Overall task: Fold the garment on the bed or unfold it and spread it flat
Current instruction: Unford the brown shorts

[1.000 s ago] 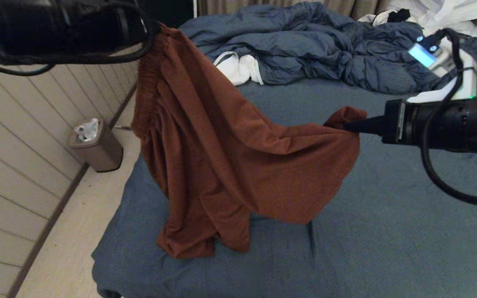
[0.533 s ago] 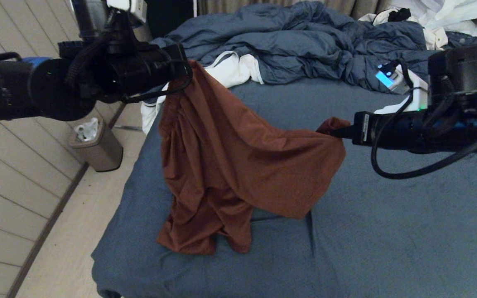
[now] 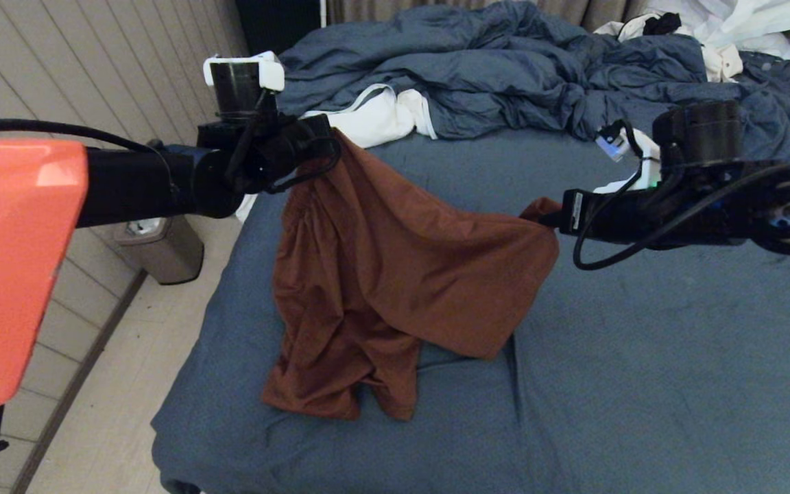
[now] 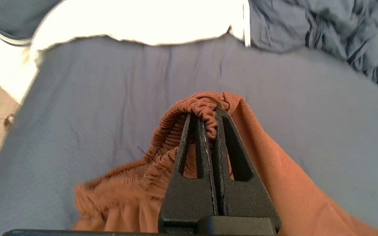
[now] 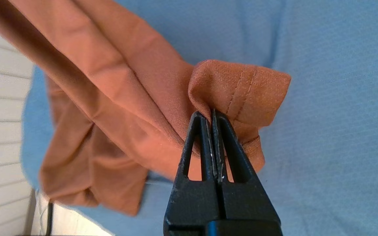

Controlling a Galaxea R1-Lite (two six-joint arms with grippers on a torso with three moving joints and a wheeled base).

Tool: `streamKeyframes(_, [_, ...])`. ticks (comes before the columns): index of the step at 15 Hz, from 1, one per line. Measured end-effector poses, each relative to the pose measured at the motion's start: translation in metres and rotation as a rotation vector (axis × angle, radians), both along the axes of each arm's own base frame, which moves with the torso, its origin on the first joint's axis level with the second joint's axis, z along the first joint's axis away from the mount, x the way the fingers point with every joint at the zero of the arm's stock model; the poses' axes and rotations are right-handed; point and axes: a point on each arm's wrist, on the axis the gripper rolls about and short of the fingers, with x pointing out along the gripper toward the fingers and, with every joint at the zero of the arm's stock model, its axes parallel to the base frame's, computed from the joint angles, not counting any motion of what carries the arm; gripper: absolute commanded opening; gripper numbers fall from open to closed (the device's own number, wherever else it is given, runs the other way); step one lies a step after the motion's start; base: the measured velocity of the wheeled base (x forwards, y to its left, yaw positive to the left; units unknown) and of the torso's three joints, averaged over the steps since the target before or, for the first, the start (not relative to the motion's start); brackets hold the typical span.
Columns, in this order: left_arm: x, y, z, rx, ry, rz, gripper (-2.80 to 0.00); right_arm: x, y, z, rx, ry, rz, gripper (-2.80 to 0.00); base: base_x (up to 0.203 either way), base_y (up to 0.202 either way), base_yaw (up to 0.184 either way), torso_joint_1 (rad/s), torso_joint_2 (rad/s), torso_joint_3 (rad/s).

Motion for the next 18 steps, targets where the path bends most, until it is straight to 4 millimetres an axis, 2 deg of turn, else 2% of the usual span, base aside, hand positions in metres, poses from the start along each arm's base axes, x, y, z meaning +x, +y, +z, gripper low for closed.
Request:
streamKeyframes(4, [0.021,-0.009,-0.036,0.029,0.037,0.005,-2.8,0.02,-0.004,-0.018,-0.009,0.043,-0.023,-2.8,0.0,0.0,0.0,0.0,0.0,0.0])
streamKeyframes(8, [0.034,-0.018,-0.064,0.091,0.036,0.007,-2.8,0.029,-0.002,-0.029,-0.015,0.067,-0.023,-2.8,0.0,0.0,0.0,0.0,0.0,0.0])
streamKeyframes(9, [0.036,-0.019,-0.068,0.103,0.04,0.008,0.0,0.03,-0.002,-0.031,-0.016,0.071,-0.023,-2.8,0.0,0.0,0.0,0.0,0.0,0.0])
streamKeyframes(13, [0.04,-0.021,-0.076,0.111,0.049,0.008,0.0,0.032,-0.001,-0.034,-0.017,0.075,-0.021,-2.8,0.0,0.0,0.0,0.0,0.0,0.0])
streamKeyframes(18, [0.04,-0.021,-0.075,0.108,0.045,0.008,0.0,0.033,-0.002,-0.034,-0.017,0.076,-0.022,-2.8,0.0,0.0,0.0,0.0,0.0,0.0])
